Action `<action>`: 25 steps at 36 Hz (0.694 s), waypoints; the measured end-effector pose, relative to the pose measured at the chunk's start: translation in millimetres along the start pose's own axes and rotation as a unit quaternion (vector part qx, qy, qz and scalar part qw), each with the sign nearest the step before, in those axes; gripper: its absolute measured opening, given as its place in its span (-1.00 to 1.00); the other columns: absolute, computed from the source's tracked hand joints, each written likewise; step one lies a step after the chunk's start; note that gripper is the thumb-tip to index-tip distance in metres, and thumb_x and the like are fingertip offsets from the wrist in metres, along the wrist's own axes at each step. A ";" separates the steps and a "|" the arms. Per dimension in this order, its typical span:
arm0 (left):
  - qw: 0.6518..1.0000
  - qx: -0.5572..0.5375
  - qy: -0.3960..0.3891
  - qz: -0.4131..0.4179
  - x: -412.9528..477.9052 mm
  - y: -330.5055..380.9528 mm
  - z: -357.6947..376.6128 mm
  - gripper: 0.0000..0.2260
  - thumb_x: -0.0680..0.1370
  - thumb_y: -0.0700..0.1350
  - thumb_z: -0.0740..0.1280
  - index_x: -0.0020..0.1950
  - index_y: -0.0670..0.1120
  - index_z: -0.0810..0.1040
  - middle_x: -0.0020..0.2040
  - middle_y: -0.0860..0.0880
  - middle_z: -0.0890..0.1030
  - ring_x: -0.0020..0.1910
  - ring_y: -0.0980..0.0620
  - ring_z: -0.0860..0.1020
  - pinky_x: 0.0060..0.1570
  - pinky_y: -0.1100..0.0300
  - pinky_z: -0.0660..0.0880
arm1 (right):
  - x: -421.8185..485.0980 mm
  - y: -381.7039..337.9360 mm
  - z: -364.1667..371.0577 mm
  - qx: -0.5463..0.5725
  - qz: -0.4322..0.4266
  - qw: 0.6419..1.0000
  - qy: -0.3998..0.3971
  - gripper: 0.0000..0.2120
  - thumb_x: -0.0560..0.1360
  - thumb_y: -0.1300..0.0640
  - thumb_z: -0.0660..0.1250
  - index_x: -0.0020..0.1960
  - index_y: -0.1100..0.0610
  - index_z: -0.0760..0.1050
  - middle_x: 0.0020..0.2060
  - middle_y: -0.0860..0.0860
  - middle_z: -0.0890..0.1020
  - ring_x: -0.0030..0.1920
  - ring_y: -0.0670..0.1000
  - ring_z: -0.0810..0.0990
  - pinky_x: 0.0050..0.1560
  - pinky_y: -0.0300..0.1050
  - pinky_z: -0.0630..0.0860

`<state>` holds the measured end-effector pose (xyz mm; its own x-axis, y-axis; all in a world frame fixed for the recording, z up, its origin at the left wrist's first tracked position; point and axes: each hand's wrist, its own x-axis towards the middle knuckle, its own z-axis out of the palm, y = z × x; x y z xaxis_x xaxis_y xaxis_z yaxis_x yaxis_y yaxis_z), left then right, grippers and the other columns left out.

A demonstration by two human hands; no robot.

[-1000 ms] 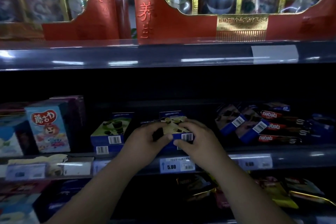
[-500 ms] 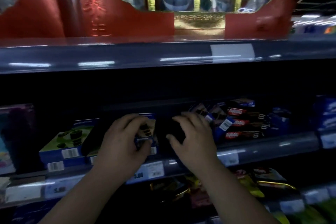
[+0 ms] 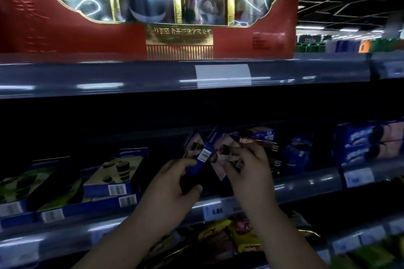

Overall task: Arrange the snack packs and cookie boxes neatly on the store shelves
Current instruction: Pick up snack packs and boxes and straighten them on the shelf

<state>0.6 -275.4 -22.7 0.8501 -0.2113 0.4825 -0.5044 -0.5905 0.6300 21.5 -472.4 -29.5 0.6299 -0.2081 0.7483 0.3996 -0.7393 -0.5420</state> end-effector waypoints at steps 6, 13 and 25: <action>0.993 -0.101 -0.013 -0.052 1.1 13.4 14.9 -0.48 0.51 0.04 0.43 0.39 0.32 0.31 0.28 0.35 0.39 0.19 0.38 0.43 0.03 0.46 0.36 | -10.8 5.5 -14.4 0.180 0.043 0.981 0.049 -0.69 0.42 0.05 0.50 0.14 -0.10 0.58 0.23 -0.16 0.37 0.14 -0.24 0.45 0.04 -0.51 0.39; 0.977 -0.209 0.014 -0.034 -16.5 26.0 13.6 -0.48 0.55 -0.07 0.40 0.41 0.31 0.33 0.31 0.21 0.51 0.27 0.20 0.50 0.26 0.06 0.50 | -30.6 -16.9 -6.9 0.298 0.036 0.949 -0.095 -0.62 0.49 0.01 0.40 0.26 -0.26 0.46 0.39 -0.32 0.28 0.33 -0.28 0.37 0.19 -0.39 0.42; 0.938 0.259 0.228 0.025 -68.8 -10.8 -47.0 -0.60 0.48 0.01 0.29 0.32 0.01 0.47 0.29 0.01 0.47 0.29 -0.05 0.42 0.18 -0.04 0.47 | -44.1 -47.8 45.1 0.070 -0.115 0.977 -0.165 -0.63 0.52 0.18 0.43 0.31 0.04 0.55 0.26 0.09 0.58 0.18 0.10 0.57 0.08 -0.23 0.46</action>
<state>-59.5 -217.9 -34.1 0.6136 0.0368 0.7888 -0.2999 -0.9132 0.2759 4.8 -399.0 -53.9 0.6840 0.1885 0.7047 0.6289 -0.6419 -0.4388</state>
